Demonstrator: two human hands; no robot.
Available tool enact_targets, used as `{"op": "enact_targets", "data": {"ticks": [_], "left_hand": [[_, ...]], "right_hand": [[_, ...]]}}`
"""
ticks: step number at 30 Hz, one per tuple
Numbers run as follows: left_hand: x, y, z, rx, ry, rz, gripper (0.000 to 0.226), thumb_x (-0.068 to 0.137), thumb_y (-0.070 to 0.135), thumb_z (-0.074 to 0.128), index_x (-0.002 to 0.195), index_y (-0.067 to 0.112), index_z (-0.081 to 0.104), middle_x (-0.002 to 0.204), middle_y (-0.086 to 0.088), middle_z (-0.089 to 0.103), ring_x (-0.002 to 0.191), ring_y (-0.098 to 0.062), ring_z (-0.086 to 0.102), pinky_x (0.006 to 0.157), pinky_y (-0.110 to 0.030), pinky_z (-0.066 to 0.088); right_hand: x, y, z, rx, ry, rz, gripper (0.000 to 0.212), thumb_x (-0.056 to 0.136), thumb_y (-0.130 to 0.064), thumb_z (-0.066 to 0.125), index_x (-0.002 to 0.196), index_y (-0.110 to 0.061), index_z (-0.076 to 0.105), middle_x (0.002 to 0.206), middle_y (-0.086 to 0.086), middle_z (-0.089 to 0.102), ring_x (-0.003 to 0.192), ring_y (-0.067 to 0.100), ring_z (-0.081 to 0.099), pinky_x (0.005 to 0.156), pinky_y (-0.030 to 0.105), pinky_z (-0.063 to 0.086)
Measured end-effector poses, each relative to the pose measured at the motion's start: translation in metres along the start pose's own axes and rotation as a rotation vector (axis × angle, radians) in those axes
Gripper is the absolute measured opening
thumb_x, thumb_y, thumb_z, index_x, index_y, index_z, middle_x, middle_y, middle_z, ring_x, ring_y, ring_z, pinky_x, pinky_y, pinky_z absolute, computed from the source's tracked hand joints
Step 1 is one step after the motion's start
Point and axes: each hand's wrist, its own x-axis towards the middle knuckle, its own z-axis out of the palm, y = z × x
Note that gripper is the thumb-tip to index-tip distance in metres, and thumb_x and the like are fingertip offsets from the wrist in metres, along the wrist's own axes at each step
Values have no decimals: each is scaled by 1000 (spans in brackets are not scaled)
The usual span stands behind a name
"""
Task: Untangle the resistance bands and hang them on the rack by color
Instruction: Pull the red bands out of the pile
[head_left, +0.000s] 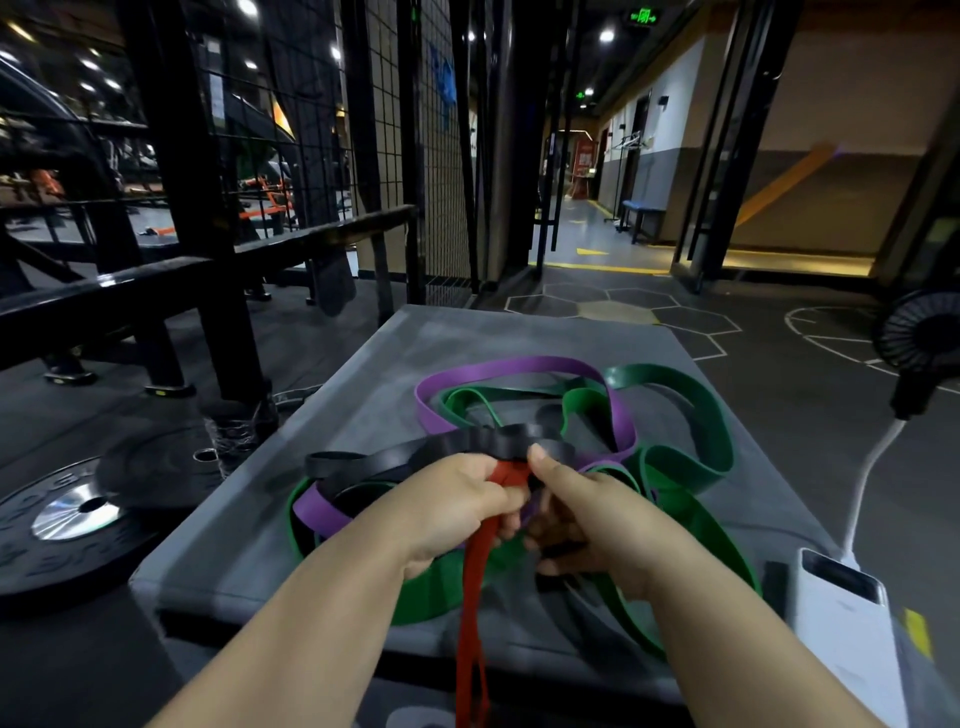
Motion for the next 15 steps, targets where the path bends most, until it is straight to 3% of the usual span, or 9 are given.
{"op": "enact_targets", "data": {"ticks": [5,10,13,15], "left_hand": [[-5,0,4,32,-149,77,18,94,2,51,79,10,54,63,1,57,62,-11,52,63,-22,45],[-10,0,3,104,-284,130,16,94,2,55,82,12,56,67,-1,59,63,-9,55,65,-17,46],[-7,-2,5,166,-295,125,7,94,5,55,91,9,59,76,1,66,75,-9,63,74,-19,50],[-6,-4,4,238,-313,84,14,96,11,56,107,5,62,93,0,70,91,-8,65,87,-22,52]], "right_hand": [[-4,-5,-1,43,-98,-49,49,99,-49,41,78,-14,67,74,10,69,77,22,67,71,34,52],[-4,-6,-3,232,-62,-11,41,93,-37,54,80,-2,69,74,20,64,77,34,60,94,51,49],[-3,-6,-2,508,-46,79,27,78,-27,63,76,0,68,70,16,64,65,29,61,73,43,51],[1,-5,-2,606,25,112,21,82,-21,63,69,-4,60,61,9,57,57,24,55,60,37,50]]}}
